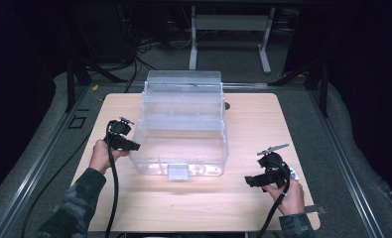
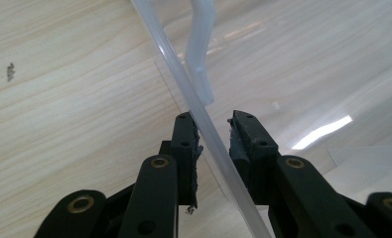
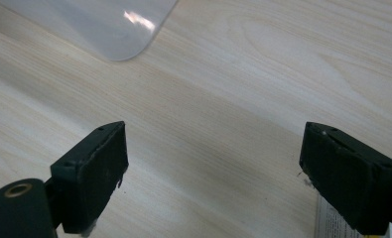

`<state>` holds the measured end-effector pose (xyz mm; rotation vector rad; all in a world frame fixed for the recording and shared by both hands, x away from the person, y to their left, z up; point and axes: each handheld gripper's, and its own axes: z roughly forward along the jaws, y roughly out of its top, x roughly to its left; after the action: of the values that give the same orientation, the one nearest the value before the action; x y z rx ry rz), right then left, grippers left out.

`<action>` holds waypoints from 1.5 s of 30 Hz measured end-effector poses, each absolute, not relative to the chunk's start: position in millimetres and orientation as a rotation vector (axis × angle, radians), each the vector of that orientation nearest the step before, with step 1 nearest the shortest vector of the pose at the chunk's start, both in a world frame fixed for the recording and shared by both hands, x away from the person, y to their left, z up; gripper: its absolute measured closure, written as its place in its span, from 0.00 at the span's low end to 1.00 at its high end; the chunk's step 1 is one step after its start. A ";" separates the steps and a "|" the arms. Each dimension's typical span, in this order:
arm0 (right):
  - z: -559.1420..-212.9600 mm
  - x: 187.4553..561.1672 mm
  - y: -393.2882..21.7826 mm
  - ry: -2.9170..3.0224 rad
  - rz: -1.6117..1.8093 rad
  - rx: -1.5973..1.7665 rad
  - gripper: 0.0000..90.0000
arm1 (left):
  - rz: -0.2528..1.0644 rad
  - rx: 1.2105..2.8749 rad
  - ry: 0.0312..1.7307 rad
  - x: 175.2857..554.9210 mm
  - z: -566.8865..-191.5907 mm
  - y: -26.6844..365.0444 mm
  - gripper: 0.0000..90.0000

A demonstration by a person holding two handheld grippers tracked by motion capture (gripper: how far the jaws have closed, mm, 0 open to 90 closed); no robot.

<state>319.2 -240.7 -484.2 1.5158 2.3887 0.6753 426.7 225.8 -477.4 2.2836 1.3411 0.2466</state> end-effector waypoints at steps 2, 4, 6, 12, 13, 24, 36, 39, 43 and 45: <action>-483.8 319.6 -241.2 2.397 0.689 1.512 0.12 | 0.243 2.276 1.343 425.4 -477.7 221.7 0.80; -482.7 320.5 -241.2 2.401 0.685 1.511 0.12 | 0.232 2.269 1.341 423.7 -478.0 217.9 0.80; -480.8 321.2 -240.8 2.405 0.681 1.507 0.12 | 0.234 2.262 1.342 422.0 -478.3 214.2 0.80; -474.7 320.2 -244.9 2.383 0.690 1.502 0.12 | 0.229 2.267 1.341 418.9 -478.2 203.0 0.79; -474.6 319.9 -245.5 2.382 0.688 1.507 0.12 | 0.219 2.263 1.339 418.8 -478.7 201.6 0.78; -466.9 319.2 -252.4 2.396 0.702 1.509 0.14 | 0.083 2.236 1.352 419.7 -480.6 208.0 0.45; -454.7 320.2 -261.5 2.377 0.634 1.509 0.11 | 0.121 2.259 1.253 396.5 -447.8 241.8 0.17; -453.1 321.4 -265.0 2.380 0.619 1.514 0.09 | 0.130 2.256 1.255 389.7 -448.5 252.7 0.14; -448.5 321.9 -267.9 2.378 0.613 1.518 0.08 | 0.143 2.253 1.279 380.1 -453.1 264.4 0.10; -446.7 323.1 -270.0 2.389 0.633 1.520 0.08 | 0.163 2.264 1.308 376.0 -458.2 267.9 0.09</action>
<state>323.1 -270.0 -446.7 1.5202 2.3894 0.6335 376.0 267.9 -458.2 2.2645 1.3077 0.1626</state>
